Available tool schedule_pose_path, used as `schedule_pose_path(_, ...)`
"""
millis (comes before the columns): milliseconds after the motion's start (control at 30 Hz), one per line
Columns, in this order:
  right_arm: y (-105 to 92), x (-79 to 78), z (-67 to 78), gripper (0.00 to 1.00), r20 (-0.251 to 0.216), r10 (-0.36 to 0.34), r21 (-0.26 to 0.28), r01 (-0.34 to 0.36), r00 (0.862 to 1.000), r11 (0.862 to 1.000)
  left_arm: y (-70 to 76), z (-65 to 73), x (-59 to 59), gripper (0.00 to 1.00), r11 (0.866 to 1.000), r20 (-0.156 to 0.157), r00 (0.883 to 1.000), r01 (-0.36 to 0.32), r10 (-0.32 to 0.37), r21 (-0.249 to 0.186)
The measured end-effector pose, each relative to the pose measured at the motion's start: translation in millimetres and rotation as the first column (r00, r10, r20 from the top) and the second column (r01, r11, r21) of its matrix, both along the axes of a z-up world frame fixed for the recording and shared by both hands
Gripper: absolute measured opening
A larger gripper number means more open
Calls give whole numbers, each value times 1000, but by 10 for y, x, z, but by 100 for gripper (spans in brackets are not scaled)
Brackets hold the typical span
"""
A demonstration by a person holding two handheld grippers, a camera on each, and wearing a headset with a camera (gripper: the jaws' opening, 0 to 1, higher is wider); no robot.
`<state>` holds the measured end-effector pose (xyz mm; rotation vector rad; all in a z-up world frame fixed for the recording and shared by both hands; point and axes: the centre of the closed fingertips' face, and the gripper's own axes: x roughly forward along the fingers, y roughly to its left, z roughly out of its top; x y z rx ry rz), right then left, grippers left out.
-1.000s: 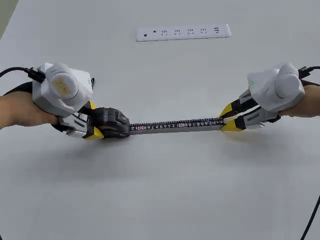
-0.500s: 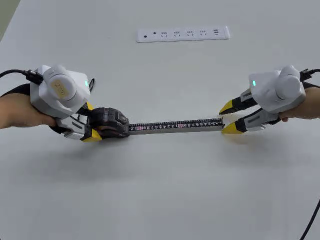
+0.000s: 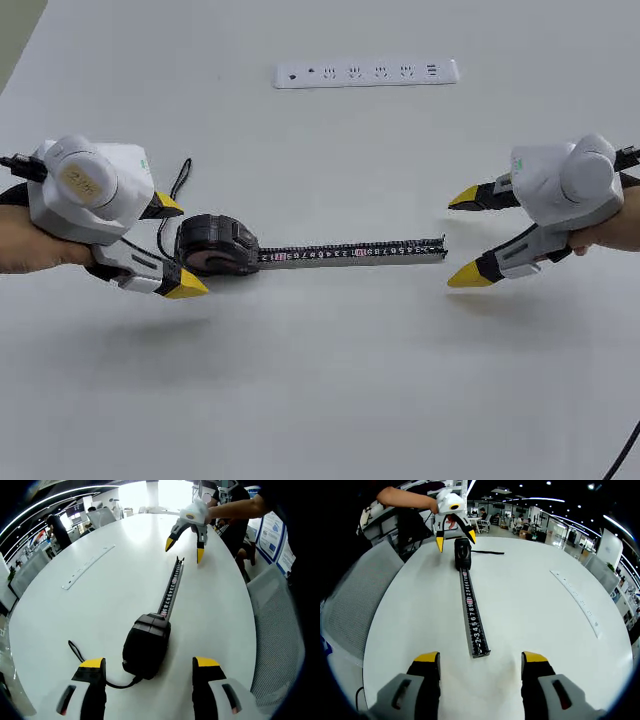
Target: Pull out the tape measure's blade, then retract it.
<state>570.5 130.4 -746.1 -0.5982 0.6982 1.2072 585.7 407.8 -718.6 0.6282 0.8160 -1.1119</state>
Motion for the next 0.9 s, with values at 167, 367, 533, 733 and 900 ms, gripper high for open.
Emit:
schedule_pose_path(167, -9, -40, 38, 82, -6, -77, 25, 77, 997, 997, 0, 81, 6, 82, 998, 26, 999, -46, 47, -44)
schedule_pose_path(367, -31, -79, 99, 93, 8, -157, 49, 156, 988, 987, -14, 181, -24, 89, 987, 33, 993, -109, 114, -120)
schedule_pose_path(533, -21, -130, 171, 97, 13, -215, 69, 214, 976, 974, -18, 252, -113, 94, 979, 40, 988, -139, 147, -151)
schedule_pose_path(733, 6, -221, 252, 98, 22, -263, 101, 259, 965, 961, 16, 315, -214, 98, 965, 46, 979, -188, 200, -185)
schedule_pose_path(900, 13, -322, 309, 98, 28, -303, 124, 298, 953, 947, 47, 346, -330, 100, 952, 46, 970, -225, 239, -209)
